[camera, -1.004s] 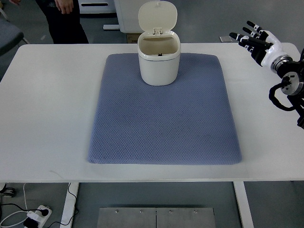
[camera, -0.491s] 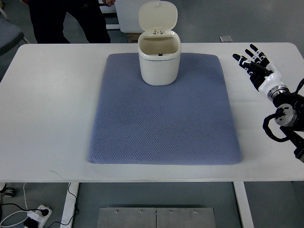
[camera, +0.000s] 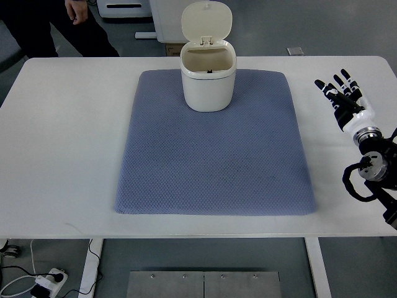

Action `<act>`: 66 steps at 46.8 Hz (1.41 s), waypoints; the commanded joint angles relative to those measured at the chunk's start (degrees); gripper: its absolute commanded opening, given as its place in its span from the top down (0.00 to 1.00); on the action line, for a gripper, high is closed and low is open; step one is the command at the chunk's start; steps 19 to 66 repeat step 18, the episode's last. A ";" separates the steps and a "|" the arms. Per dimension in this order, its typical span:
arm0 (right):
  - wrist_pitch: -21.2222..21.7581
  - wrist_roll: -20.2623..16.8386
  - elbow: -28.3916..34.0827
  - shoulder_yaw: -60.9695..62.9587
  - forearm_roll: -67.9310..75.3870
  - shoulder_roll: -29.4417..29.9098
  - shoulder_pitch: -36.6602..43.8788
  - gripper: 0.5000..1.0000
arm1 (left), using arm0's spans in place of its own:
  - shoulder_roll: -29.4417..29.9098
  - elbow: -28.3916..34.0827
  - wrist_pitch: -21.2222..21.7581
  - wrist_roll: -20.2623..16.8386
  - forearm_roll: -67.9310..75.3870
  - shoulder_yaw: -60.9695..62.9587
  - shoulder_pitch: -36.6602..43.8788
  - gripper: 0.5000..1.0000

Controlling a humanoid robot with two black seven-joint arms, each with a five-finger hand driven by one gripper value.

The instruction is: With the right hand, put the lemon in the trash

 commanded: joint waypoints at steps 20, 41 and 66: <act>0.34 0.06 5.25 4.26 -0.47 0.58 -2.90 0.00 | 0.00 0.00 0.00 0.00 0.00 0.00 0.00 0.00; 0.34 0.06 5.25 4.26 -0.47 0.58 -2.90 0.00 | 0.00 0.00 0.00 0.00 0.00 0.00 0.00 0.00; 0.34 0.06 5.25 4.26 -0.47 0.58 -2.90 0.00 | 0.00 0.00 0.00 0.00 0.00 0.00 0.00 0.00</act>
